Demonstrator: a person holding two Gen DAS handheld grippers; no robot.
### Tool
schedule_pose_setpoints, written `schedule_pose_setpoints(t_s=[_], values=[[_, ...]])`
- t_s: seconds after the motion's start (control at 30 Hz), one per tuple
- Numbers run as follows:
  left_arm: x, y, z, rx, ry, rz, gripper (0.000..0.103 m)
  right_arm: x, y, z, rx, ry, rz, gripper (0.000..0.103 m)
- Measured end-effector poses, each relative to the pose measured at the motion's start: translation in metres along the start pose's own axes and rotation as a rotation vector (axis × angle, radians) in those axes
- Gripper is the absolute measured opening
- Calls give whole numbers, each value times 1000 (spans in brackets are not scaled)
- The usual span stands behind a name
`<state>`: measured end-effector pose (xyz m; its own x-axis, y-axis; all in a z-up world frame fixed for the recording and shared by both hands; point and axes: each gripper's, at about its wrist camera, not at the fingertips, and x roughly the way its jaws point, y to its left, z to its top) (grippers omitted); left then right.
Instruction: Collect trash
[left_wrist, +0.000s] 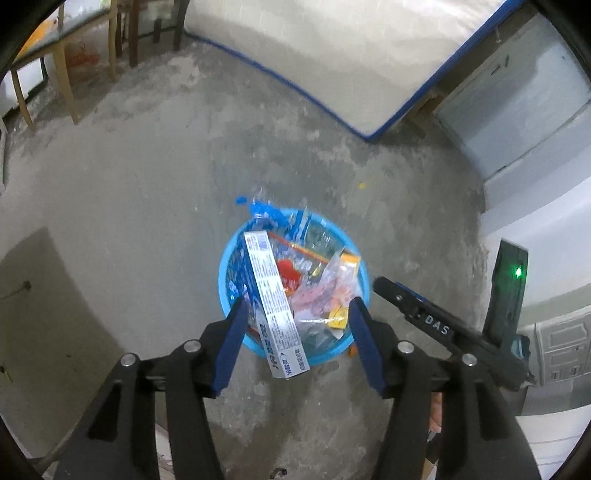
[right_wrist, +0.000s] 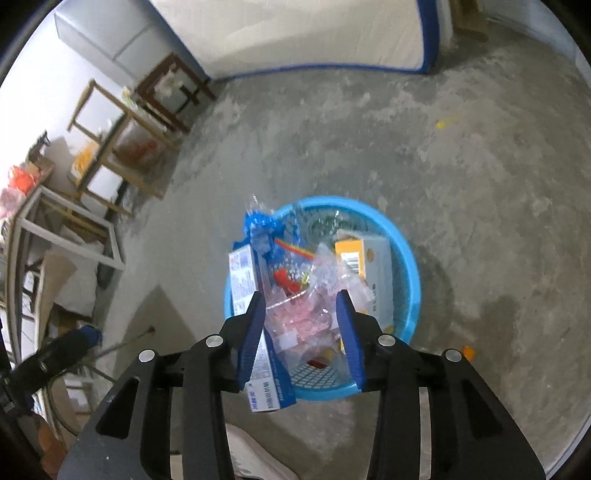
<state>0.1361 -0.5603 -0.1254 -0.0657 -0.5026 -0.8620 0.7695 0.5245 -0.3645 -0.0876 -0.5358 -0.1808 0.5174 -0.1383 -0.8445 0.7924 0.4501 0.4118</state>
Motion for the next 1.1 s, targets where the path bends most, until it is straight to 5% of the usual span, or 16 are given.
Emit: schedule_pose_setpoints(t_s=[0.2, 0.47, 0.6, 0.87, 1.1], values=[[-90, -1, -18, 58, -114, 30, 63, -74, 23, -18, -55, -138, 58, 46], [-233, 42, -108, 96, -331, 226, 94, -181, 139, -109, -422, -383, 75, 94], [-293, 85, -174, -27, -429, 352, 97, -205, 188, -159, -538, -471, 88, 95], [-365, 146, -288, -328, -560, 603, 97, -212, 246, -225, -612, -472, 172, 95], [-394, 159, -341, -365, -608, 788, 97, -214, 284, -277, -708, -477, 100, 95]])
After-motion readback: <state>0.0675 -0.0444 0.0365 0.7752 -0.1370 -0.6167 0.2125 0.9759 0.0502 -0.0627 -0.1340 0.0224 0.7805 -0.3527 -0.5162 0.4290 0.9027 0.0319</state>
